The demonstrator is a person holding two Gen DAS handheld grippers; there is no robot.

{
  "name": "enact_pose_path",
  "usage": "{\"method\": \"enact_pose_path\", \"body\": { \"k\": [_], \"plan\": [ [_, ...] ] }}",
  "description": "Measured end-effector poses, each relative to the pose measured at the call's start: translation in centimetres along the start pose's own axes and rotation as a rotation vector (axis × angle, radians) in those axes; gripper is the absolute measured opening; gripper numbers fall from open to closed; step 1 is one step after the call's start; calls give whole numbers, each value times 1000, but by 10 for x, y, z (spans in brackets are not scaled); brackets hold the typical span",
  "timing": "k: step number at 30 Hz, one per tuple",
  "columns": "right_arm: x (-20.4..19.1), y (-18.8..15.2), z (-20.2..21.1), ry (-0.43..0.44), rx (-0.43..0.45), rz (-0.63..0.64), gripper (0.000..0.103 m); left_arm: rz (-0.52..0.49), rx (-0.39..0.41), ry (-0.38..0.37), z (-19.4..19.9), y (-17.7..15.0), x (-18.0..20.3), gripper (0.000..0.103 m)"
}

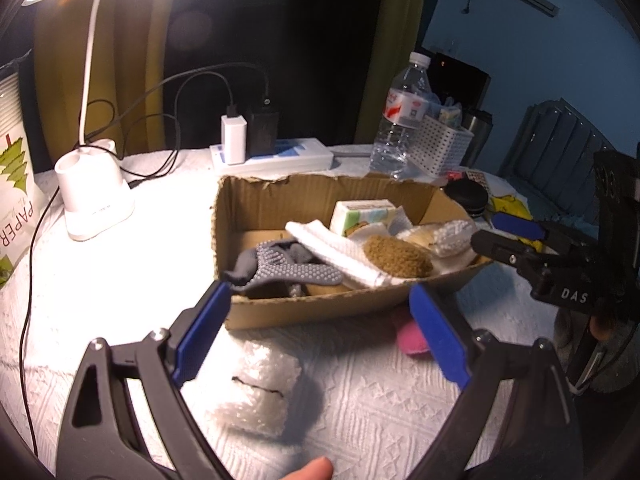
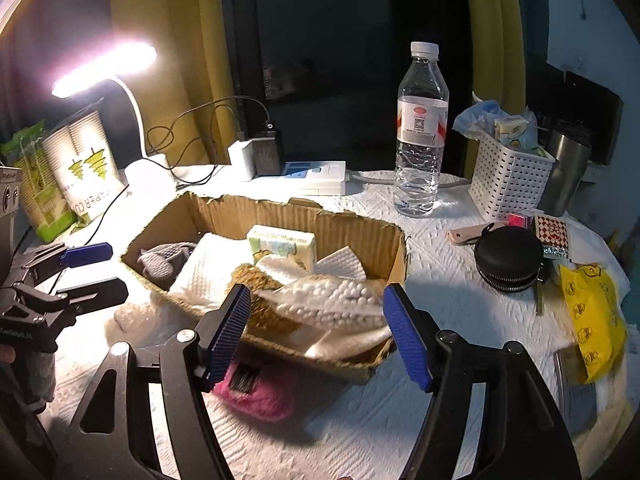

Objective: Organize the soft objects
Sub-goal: 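Lower the swab bag into the box and open the right tool, then grasp the bubble wrap roll with the left tool while the right tool grasps the pink plush pouch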

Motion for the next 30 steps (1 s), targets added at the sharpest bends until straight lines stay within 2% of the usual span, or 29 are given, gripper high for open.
{"method": "enact_pose_path", "body": {
  "k": [11,20,30],
  "plan": [
    [-21,-20,15,11,-8,5,72,5,-7,-3,12,-20,-5,92],
    [-31,-38,10,16,-41,-5,72,32,-33,25,7,-35,-22,92],
    [-46,-54,-16,55,-108,-4,72,44,-145,107,-28,-58,-48,92]
  ]
}}
Point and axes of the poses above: each gripper's, at about its wrist camera, not at the fingertips, and z roughly against the way its jaws point, x to its right, y to its top, the point moved 10 cm from there along -z, roughly the way its jaws point, and after that the axes turned 8 degrees about -x, right-handed, at the moved point
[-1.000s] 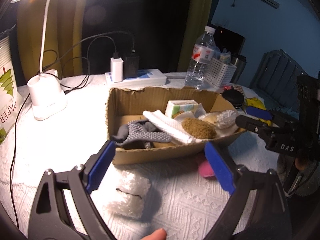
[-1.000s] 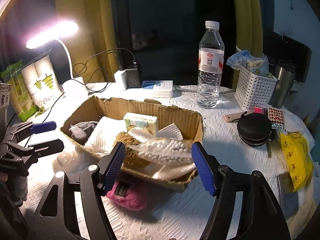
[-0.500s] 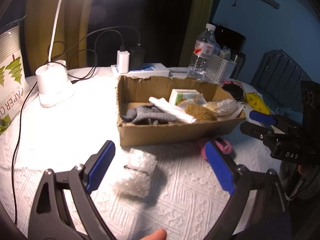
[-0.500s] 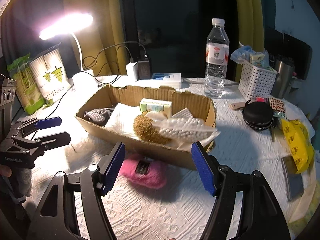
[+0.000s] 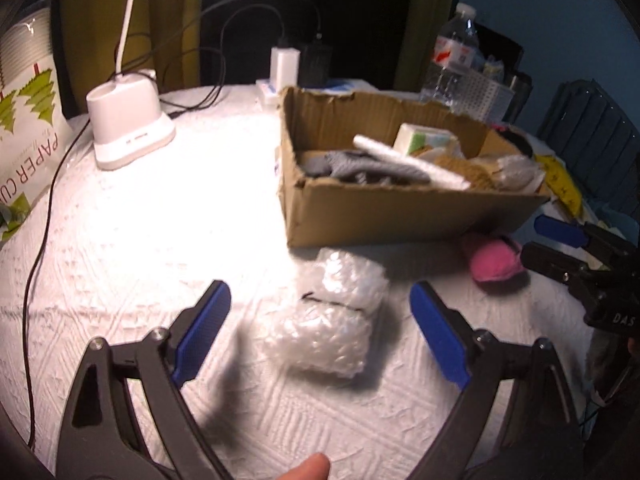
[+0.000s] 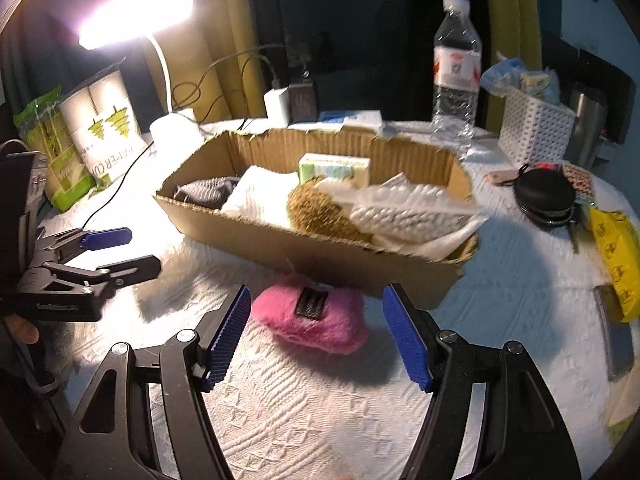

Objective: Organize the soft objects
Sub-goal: 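Grasp the bubble wrap roll with the left tool while the right tool grasps the pink plush pouch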

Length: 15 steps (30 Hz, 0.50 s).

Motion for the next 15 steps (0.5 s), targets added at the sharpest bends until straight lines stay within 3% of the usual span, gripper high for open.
{"method": "enact_pose_path", "body": {
  "k": [12,14,15],
  "plan": [
    [-6,-4,-37,25,-77,0,72,-11,-45,-16,-15,-8,-1,91],
    [-5,-4,-39,29,-82,-9,72,-18,-42,-17,-13,-9,0,87],
    [-4,-4,-40,28,-86,-11,72,-23,-42,-11,-13,-10,0,79]
  ]
}}
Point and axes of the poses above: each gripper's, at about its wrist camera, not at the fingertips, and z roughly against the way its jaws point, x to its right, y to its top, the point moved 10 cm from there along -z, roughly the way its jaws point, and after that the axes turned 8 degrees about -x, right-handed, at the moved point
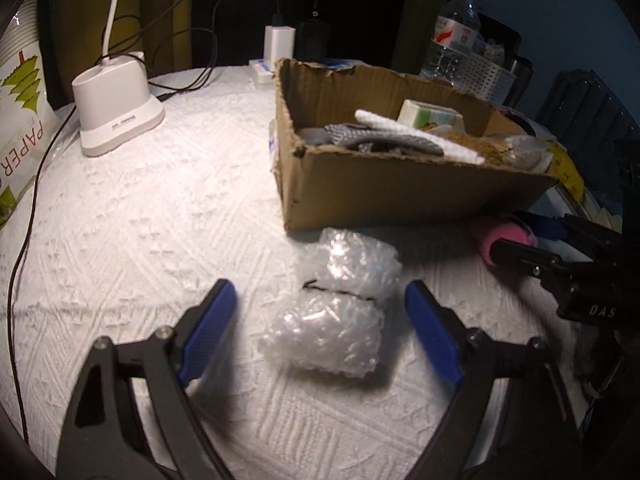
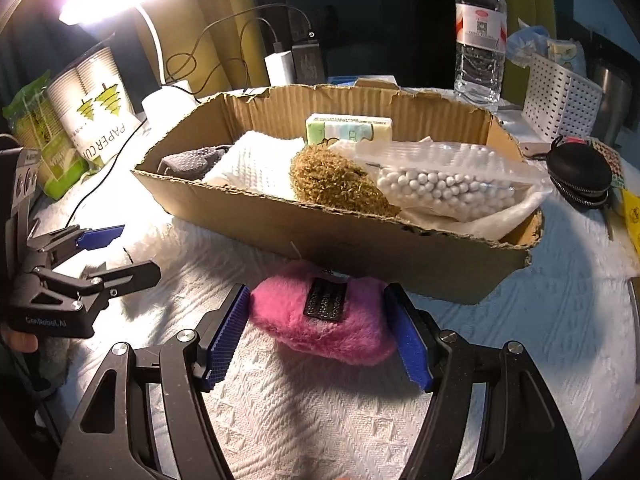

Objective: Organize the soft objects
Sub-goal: 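Grasp the bubble wrap roll with the left tool while the right tool grasps the pink plush pouch, then carry the bubble wrap and pink pouch into the box, opening the right tool over it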

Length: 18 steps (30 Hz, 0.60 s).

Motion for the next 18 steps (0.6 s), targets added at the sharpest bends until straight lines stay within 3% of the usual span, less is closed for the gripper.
{"method": "enact_pose_path", "body": {
  "k": [3,6,18],
  "plan": [
    [-1,-2,0,-19,0,16,68,-20,6,12,2,-2,3,55],
    [-2,-4,3,-26,11,19,63,-34,8,0,6,-5,8,46],
    [-11,-13,42,-8,76,38,61,-73,73,-26,42,-3,32,45]
  ]
}}
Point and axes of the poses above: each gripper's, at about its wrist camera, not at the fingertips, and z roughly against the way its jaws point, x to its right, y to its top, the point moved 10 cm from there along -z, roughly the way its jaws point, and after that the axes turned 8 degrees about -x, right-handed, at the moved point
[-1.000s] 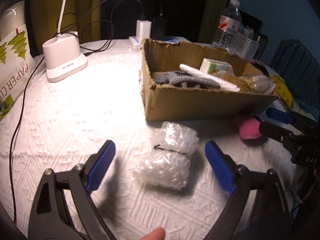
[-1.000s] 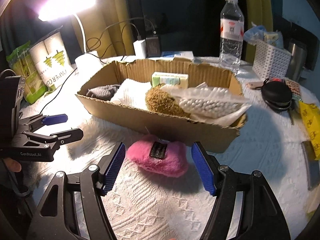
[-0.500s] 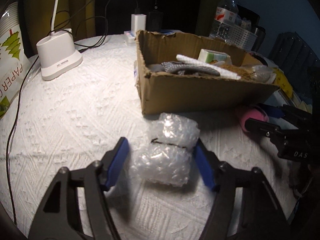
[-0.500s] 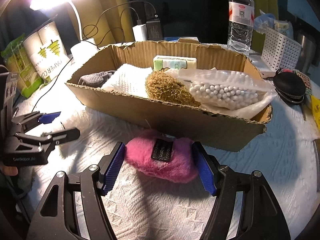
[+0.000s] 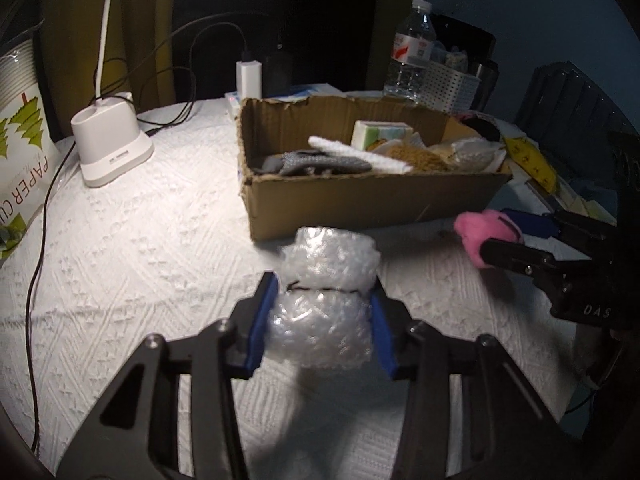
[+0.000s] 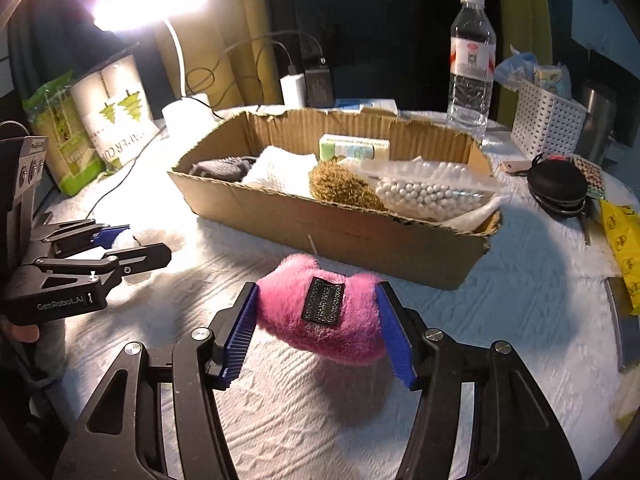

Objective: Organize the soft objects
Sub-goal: 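Carry the bubble wrap and pink pouch into the box, opening the right tool over it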

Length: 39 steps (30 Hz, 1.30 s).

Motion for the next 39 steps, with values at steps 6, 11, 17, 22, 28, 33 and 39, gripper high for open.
{"method": "enact_pose_path", "body": {
  "k": [6,11,17,22,28,33,39],
  "plan": [
    [-2,2,25,-1,47,2,61,-27,40,-15,20,6,16,45],
    [-4,12,46,-12,89,10,61,-38,83,-20,39,17,20,45],
    [-7,29,61,-26,133,25,61,-42,121,-19,50,36,16,45],
    [-7,44,66,-30,155,34,61,-49,156,-20,58,54,12,45],
    [-4,61,65,-32,166,41,62,-54,191,-14,62,75,6,45],
    [1,74,60,-35,169,47,62,-56,209,-8,58,93,0,45],
    [4,84,53,-34,167,50,62,-66,219,8,48,109,-5,45]
  ]
}}
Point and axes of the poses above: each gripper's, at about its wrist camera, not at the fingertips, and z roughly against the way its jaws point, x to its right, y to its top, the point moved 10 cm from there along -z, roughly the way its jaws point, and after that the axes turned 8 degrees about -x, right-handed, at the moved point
